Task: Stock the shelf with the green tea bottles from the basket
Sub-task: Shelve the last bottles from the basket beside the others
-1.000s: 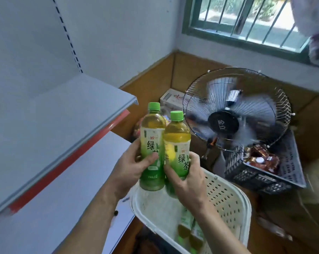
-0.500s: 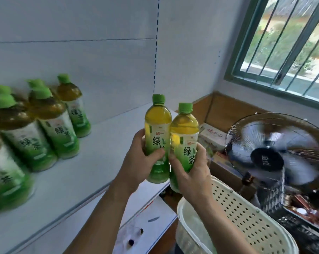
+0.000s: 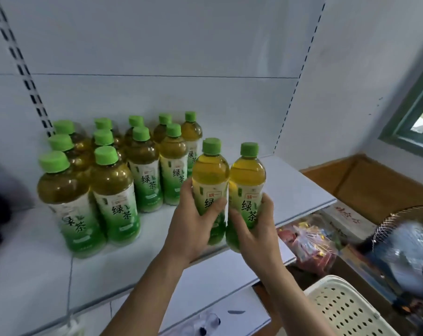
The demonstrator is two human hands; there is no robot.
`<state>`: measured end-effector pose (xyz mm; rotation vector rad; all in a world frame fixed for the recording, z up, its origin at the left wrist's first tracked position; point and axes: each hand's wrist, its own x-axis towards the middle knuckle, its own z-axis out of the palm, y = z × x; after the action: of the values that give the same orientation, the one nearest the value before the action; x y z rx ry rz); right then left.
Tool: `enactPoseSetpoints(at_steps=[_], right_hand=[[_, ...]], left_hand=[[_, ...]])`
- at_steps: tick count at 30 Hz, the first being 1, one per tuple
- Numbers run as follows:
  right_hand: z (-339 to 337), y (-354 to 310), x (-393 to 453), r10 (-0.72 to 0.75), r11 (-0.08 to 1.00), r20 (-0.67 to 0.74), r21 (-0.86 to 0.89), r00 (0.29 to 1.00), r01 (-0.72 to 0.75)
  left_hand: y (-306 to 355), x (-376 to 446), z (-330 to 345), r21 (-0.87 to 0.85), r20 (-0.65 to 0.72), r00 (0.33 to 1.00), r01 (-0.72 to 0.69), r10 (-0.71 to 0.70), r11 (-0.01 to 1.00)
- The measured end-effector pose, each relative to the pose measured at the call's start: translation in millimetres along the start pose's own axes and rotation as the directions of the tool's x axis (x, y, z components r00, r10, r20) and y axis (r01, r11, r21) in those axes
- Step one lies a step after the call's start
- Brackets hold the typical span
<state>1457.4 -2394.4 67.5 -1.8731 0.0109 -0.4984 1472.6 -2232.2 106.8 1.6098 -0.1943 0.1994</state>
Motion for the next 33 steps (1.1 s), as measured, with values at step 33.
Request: enactPoseSetpoints(at_steps=[33], right_hand=[[63, 47, 50, -0.242, 0.947, 0.443, -0.084, 0.863, 0.309]], left_hand=[[101, 48, -77, 0.986, -0.017, 0.989, -0.008, 0.148, 0.167]])
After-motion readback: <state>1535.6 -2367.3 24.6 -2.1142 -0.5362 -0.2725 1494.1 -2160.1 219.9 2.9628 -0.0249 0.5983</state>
